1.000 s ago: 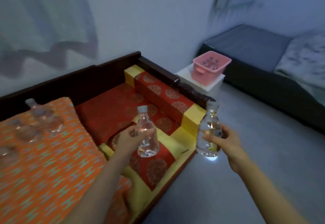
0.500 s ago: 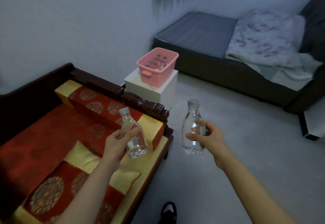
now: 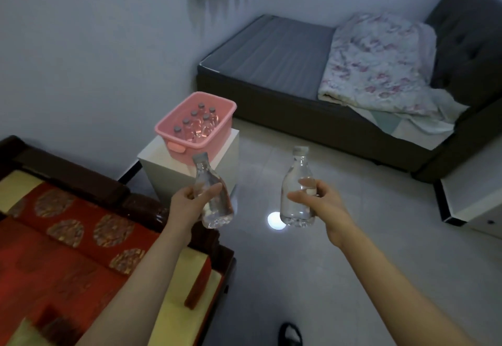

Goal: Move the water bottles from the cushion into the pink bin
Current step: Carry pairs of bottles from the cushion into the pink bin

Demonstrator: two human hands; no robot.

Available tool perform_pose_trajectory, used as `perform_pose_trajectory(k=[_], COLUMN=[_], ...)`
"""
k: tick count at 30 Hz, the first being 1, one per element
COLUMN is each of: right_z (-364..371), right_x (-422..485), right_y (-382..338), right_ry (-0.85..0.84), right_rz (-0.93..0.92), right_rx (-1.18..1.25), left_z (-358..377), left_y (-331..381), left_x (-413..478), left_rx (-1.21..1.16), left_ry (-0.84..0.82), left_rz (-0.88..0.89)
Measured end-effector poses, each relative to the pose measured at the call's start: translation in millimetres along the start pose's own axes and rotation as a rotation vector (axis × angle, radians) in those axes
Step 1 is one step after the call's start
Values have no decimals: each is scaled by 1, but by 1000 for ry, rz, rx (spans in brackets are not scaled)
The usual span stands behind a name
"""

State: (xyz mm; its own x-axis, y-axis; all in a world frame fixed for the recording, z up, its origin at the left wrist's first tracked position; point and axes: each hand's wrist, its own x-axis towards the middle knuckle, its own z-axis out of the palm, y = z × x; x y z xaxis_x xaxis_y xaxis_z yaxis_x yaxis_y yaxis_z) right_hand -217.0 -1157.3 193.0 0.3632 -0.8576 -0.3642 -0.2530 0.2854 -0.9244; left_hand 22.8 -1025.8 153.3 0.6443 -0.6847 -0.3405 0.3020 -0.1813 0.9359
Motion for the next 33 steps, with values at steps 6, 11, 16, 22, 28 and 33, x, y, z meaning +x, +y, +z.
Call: perform_pose_trajectory(k=[6, 11, 16, 22, 28, 33], right_z=[-21, -33, -36, -4, 59, 117], right_x=[127, 240, 331, 420, 500, 565], right_y=[-42, -88, -122, -150, -172, -193], right_ry=[-96, -218, -287, -379, -477, -530], right_rz=[-14, -14, -10, 12, -17, -37], right_rx=[-16, -69, -121, -151, -210, -257], left_z=[60, 113, 145, 143, 115, 93], left_y=[27, 48, 63, 81, 90, 95], left_x=[95, 181, 241, 305, 381, 444], left_rx=[10, -9, 5, -25, -53, -92], left_ry=[94, 220, 286, 398, 484, 534], left_rz=[11, -8, -18, -39, -49, -43])
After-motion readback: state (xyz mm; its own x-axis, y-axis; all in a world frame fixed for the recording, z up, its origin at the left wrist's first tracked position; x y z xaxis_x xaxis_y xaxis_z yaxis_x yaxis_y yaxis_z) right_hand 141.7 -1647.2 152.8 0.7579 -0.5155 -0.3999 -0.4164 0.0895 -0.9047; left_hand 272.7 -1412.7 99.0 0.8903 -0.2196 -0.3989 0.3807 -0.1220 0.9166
